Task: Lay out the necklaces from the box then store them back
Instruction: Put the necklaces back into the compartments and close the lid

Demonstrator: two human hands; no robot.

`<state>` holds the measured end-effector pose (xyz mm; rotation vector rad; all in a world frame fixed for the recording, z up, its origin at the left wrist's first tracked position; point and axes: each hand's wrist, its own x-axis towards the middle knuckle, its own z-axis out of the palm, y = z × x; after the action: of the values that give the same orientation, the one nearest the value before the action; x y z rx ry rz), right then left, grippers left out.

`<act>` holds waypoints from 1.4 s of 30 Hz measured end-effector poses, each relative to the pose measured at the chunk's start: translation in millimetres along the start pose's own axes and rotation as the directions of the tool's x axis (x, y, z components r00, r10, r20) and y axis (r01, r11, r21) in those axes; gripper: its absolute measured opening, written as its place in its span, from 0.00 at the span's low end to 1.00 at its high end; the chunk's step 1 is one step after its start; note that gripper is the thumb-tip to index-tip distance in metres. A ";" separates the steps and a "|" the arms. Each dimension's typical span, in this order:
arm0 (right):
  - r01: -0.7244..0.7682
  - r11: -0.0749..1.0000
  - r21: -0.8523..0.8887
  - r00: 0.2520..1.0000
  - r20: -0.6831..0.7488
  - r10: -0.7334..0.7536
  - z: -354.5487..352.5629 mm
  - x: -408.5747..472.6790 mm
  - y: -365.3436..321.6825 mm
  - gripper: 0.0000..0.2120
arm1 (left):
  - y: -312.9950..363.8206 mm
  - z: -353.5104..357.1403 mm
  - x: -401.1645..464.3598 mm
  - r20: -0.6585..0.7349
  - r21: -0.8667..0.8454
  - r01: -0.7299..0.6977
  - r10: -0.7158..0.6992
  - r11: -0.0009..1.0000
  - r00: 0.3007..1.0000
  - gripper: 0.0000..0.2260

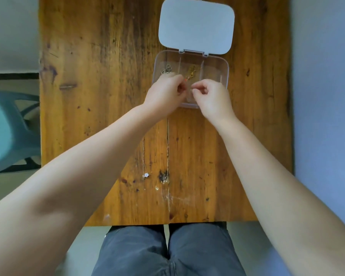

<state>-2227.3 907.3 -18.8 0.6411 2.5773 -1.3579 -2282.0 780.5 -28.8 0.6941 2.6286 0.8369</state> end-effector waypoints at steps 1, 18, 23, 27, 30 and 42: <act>0.016 1.000 0.014 1.000 -0.022 -0.016 0.4 -7.1 0.2 0.11 | -7.7 -6.6 -3.4 -0.027 0.011 -0.038 0.038 0.999 0.999 0.05; -0.014 0.947 -0.321 0.999 0.032 0.026 151.6 -184.4 33.2 0.14 | -107.0 -21.6 -54.9 0.176 0.376 -0.251 0.197 0.892 0.964 0.06; 0.054 0.908 -0.416 0.997 -0.027 -0.071 161.5 -181.6 30.2 0.07 | -106.2 -26.6 -53.9 0.205 0.325 -0.215 0.154 0.921 0.967 0.05; -0.008 0.983 -0.186 1.000 -0.017 0.004 145.9 -181.5 35.4 0.05 | -89.3 -33.5 -57.9 0.112 0.055 -0.042 0.035 0.998 0.993 0.02; -0.141 0.985 0.104 0.985 -0.087 0.150 110.5 -184.3 45.6 0.01 | -57.7 -35.2 -57.7 0.131 -0.196 0.109 -0.084 0.975 0.988 0.02; -0.341 0.938 0.062 0.875 -0.344 0.340 -35.8 -189.6 170.9 0.01 | 135.8 89.1 17.5 0.213 -0.432 0.047 0.052 0.901 0.976 0.04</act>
<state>-1980.1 964.9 -63.2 1.3775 2.5405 -1.2129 -2212.0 927.7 -19.3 0.6221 2.1356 1.2204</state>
